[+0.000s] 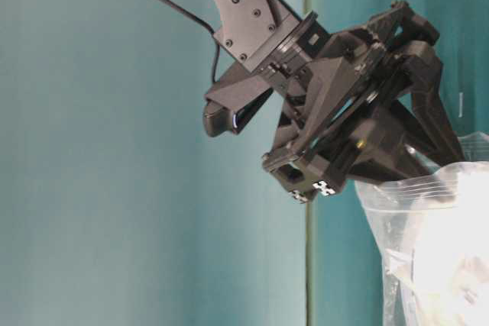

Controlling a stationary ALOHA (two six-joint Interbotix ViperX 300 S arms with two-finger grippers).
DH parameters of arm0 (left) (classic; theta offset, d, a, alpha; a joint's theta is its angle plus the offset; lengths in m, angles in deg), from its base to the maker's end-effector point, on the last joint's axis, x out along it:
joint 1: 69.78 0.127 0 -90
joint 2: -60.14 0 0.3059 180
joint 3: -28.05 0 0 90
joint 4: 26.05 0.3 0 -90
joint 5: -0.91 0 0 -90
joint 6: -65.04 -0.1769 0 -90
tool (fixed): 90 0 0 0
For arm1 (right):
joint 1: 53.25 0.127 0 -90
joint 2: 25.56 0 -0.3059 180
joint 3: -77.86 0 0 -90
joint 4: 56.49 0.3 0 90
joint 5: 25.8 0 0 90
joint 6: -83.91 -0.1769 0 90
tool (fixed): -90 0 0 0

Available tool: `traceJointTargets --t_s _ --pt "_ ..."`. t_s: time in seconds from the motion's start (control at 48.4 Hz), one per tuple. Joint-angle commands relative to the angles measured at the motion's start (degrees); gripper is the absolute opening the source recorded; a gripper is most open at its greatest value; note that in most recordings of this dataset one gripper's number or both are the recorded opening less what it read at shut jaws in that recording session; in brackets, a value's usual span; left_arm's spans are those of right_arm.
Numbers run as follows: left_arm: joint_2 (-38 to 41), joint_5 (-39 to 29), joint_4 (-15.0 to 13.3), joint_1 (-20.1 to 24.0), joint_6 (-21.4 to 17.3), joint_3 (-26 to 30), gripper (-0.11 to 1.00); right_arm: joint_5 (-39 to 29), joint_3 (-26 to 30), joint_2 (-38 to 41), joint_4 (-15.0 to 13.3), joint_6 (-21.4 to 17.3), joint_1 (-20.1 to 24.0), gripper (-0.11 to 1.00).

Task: Take out the reel from the clear zip bag.
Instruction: 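Grip the reel's edge inside the bag with the right gripper, then pull the reel rightward out of the bag while left gripper holds bag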

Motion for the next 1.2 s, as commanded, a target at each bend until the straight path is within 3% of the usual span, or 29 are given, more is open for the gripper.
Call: traceJointTargets --t_s 0.0,0.062,0.31,0.744,1.178 --pt "0.2 0.2 0.2 0.1 0.1 0.7 -0.04 -0.3 0.8 -0.4 1.1 -0.4 -0.2 0.38" --pt "0.2 0.2 0.1 0.1 -0.1 0.7 -0.04 -0.3 0.5 -0.6 1.9 -0.4 -0.4 0.29" --pt "0.3 0.2 0.1 0.1 0.1 1.0 -0.04 -0.1 -1.1 -1.2 3.4 -0.4 -0.9 0.09" --pt "0.4 0.2 0.2 0.0 -0.1 1.0 -0.04 0.0 -3.5 -2.7 3.3 -0.4 -0.8 0.08" --pt "0.4 0.2 0.1 0.0 -0.1 1.0 -0.04 0.1 -12.5 -9.8 3.3 -0.4 -1.2 0.08"
